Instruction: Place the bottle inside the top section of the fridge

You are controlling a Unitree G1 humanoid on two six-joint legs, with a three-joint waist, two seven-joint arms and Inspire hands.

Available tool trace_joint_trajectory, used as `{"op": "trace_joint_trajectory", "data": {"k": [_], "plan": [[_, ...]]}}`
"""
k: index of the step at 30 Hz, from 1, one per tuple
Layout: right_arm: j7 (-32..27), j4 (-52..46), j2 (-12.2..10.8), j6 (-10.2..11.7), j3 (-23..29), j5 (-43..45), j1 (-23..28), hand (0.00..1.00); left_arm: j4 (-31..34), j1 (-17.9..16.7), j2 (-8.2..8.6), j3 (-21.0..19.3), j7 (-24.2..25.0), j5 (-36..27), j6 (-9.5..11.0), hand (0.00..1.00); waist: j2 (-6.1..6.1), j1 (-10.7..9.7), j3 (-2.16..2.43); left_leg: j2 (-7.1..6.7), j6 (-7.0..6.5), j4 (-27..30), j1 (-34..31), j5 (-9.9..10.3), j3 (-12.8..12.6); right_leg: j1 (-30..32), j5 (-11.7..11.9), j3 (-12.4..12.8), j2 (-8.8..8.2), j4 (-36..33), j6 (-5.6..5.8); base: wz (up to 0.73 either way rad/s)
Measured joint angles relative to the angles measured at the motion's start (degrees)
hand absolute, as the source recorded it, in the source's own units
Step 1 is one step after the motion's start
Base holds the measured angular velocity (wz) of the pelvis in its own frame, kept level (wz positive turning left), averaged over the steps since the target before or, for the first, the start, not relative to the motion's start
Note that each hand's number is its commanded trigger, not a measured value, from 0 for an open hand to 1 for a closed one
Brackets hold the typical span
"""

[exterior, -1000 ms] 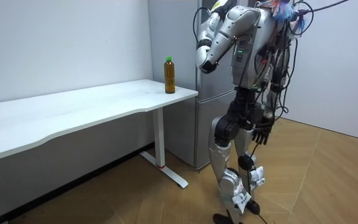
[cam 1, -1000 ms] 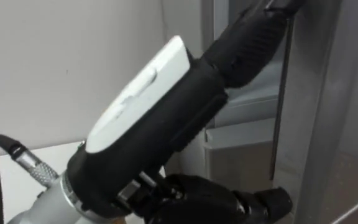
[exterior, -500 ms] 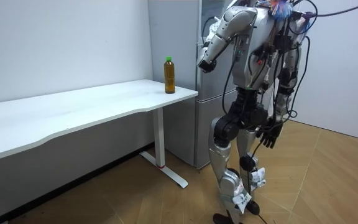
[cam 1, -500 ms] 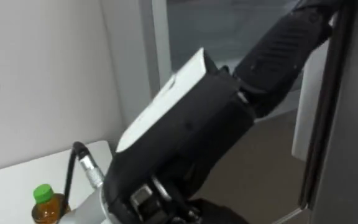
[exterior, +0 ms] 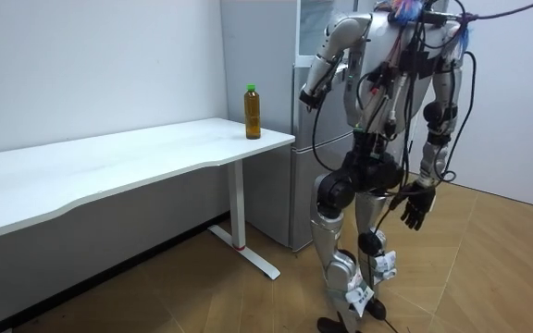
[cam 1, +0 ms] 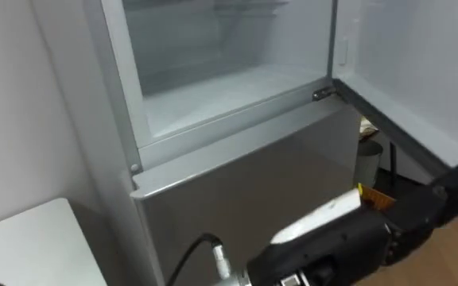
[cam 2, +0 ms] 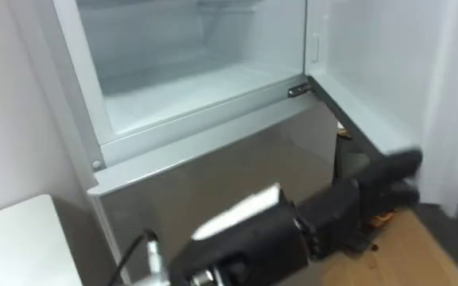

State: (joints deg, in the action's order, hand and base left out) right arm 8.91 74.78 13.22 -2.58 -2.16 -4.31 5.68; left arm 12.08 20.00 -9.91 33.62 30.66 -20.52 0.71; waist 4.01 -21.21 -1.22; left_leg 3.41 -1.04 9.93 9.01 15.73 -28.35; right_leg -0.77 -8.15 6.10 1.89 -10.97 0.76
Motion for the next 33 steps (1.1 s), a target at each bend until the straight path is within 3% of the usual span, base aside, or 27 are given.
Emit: {"op": "trace_joint_trajectory", "data": {"k": [3,15,21,26,33], "plan": [[0.0,0.0,0.0,0.0,0.0,-0.1,-0.1,0.00,-0.3,0.0,0.19,0.7,0.8,1.1,-1.6,0.00,0.00,-0.7,0.01,0.06,0.10,-0.2,-0.7,0.0,0.0,0.6,0.0,0.0,0.11,0.2,-0.02,-0.01],[0.0,0.3,0.0,0.0,0.0,-0.4,-0.3,0.00,-0.9,0.1,0.33,2.1,1.1,1.2,-2.2,0.00,0.26,-2.9,0.10,-0.05,0.14,0.6,-1.2,0.0,-1.0,1.8,0.0,1.8,0.34,0.2,-0.01,-0.14],[-0.1,0.3,0.0,0.0,-1.1,-0.9,0.1,0.00,-0.9,0.1,0.30,2.7,0.9,1.5,-2.4,0.00,0.30,-3.6,0.06,0.07,0.14,1.0,-1.4,0.0,-1.3,2.0,0.0,1.4,0.45,0.2,-0.10,-0.04],[-2.2,-0.6,0.0,0.1,-1.1,-2.4,0.0,0.00,-0.9,0.1,-0.07,2.6,0.7,5.9,-2.4,0.00,0.34,-3.0,0.09,0.20,0.14,0.7,-1.8,0.0,0.4,2.0,0.1,-0.1,0.16,0.1,-0.08,0.18],[-6.3,-5.7,0.0,1.0,-1.1,-2.6,0.3,0.00,-1.0,0.1,-1.00,2.3,-0.2,10.1,-2.3,0.00,1.15,0.7,0.57,-0.23,-0.27,1.2,-3.3,-0.4,5.4,0.3,0.1,-4.9,-0.97,0.3,-0.09,0.36]]}}
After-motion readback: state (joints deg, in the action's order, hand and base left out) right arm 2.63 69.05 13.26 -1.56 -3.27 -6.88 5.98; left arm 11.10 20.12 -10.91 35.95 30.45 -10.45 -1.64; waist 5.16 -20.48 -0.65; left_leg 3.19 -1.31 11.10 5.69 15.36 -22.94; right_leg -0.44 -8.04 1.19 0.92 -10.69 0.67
